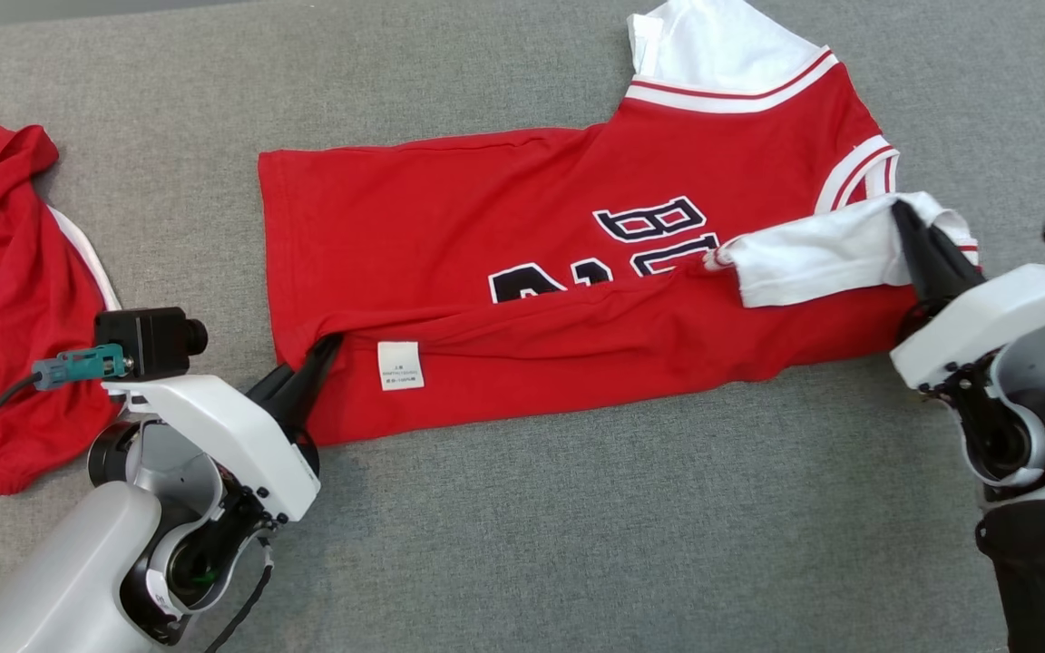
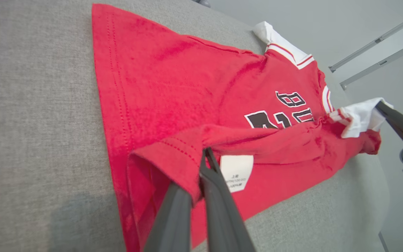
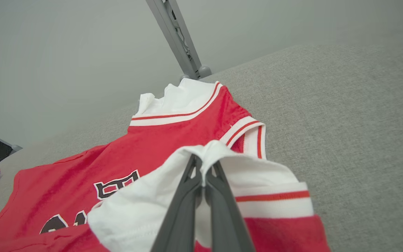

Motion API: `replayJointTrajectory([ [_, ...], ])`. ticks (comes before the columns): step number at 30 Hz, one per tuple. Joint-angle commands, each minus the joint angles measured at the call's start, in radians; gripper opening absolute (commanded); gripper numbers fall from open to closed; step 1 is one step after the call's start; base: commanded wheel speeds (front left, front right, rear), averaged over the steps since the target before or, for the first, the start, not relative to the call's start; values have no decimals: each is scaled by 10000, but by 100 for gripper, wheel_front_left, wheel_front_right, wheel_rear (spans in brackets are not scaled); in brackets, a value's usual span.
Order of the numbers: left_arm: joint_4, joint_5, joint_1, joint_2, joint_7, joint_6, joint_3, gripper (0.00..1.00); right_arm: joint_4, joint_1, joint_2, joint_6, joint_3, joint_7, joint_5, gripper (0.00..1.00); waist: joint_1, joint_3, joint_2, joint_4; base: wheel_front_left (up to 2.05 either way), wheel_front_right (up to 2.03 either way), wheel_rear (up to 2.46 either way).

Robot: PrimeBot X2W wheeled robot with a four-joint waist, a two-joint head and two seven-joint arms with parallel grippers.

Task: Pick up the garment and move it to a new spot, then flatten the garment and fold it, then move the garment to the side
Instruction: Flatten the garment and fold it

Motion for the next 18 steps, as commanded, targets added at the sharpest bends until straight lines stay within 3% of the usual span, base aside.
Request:
replayJointTrajectory([
  [1,153,-58,-214,38,27,-51,19,0,270,-205,-112,4,216,81,-76,0,0,-11,0,5,0,0,0],
  [3,333,-88,-212,-21,18,-27,9,0,511,-274,-159,4,443,145,-61,42,0,-41,0,42,0,0,0],
  [4,410,-91,-214,-59,-33,5,29,33,568,-271,-215,4,592,168,-64,100,0,-57,0,64,0,0,0],
  [5,447,-27,-243,-88,-130,-62,30,89,603,-229,-278,4,639,114,-65,100,0,-77,0,84,0,0,0],
  [6,502,3,-249,-131,-236,-67,77,100,592,-143,-374,4,685,40,-104,100,0,-102,0,109,0,0,0],
  [11,35,718,52,152,-687,104,-142,100,-345,741,-1231,4,989,-153,-561,100,0,-273,0,167,0,0,0],
  [15,-793,674,586,447,-819,272,-68,100,-1340,1507,-1750,4,876,114,-1007,100,0,-263,0,94,0,0,0],
  [18,-1517,738,1170,749,-817,751,-21,100,-2227,2120,-2106,4,716,701,-1459,100,0,-57,0,13,0,0,0],
])
